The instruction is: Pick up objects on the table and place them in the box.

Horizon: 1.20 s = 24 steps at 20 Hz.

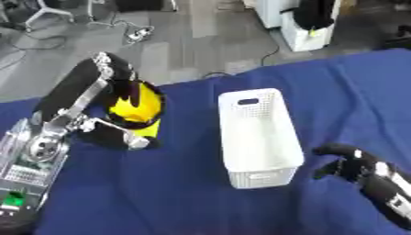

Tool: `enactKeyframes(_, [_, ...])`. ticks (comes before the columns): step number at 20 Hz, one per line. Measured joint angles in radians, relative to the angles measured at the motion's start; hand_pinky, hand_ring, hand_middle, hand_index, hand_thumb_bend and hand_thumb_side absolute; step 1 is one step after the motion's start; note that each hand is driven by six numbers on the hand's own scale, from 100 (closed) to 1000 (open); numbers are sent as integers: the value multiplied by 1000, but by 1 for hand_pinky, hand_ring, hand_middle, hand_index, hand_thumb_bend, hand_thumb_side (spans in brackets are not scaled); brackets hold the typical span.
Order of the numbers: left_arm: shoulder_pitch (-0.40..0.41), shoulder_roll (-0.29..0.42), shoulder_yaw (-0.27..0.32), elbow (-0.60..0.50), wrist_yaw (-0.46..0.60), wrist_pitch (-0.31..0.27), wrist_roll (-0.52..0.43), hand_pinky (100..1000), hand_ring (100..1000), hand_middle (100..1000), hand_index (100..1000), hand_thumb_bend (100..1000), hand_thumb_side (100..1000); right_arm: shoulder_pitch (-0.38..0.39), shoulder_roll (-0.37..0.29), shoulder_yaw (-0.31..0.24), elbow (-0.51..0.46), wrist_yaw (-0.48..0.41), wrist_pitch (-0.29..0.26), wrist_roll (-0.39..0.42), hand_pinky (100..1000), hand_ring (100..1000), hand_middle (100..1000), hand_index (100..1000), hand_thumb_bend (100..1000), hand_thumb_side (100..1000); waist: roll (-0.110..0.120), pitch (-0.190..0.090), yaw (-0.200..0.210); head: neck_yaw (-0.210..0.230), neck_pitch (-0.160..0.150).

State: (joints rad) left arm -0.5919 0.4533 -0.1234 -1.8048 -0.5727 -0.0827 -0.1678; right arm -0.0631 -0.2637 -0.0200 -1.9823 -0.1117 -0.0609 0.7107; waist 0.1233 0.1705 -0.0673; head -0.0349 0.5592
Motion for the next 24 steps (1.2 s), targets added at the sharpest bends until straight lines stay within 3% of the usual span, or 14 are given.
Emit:
enactKeyframes(12, [-71, 5, -30, 1, 18, -15, -27, 100, 100, 248, 346, 890, 100, -1, -2, 10, 0, 0, 5, 10, 826, 709, 872, 935, 479, 810, 15, 0, -34, 10, -9])
enactKeyframes(24, [-152, 4, -61, 35, 46, -46, -38, 100, 100, 247, 347, 892, 100, -22, -9, 16, 0, 8, 11, 33, 827, 710, 872, 934, 483, 815, 46, 12, -89, 36, -32])
